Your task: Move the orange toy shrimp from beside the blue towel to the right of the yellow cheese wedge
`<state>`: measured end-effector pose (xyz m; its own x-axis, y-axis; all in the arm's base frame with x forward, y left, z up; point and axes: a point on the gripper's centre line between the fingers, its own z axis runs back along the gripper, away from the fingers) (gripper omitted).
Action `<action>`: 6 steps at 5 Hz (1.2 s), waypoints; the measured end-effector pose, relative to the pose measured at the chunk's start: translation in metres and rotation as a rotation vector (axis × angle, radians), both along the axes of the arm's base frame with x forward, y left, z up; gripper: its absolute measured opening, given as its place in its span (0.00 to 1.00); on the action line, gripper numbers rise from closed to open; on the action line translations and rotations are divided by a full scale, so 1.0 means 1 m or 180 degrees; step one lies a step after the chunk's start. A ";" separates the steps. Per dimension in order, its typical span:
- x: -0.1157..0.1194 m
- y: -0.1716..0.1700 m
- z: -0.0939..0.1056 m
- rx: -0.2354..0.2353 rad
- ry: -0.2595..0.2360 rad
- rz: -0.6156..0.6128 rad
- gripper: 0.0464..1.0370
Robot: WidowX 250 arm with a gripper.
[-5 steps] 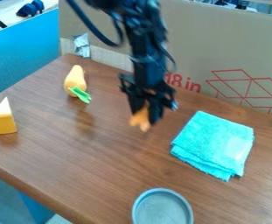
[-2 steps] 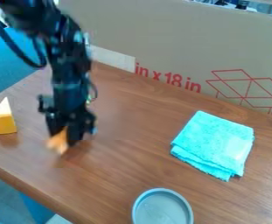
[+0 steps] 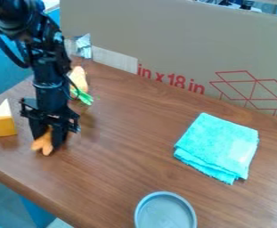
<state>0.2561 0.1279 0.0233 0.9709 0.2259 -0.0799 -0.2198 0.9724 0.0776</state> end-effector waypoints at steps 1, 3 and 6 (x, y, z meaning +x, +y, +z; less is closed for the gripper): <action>0.000 0.003 0.001 0.0028 0.0008 0.0037 0.46; -0.007 -0.004 0.002 -0.0086 -0.0020 0.0093 0.83; 0.014 -0.070 0.072 -0.0109 -0.0714 -0.0506 0.97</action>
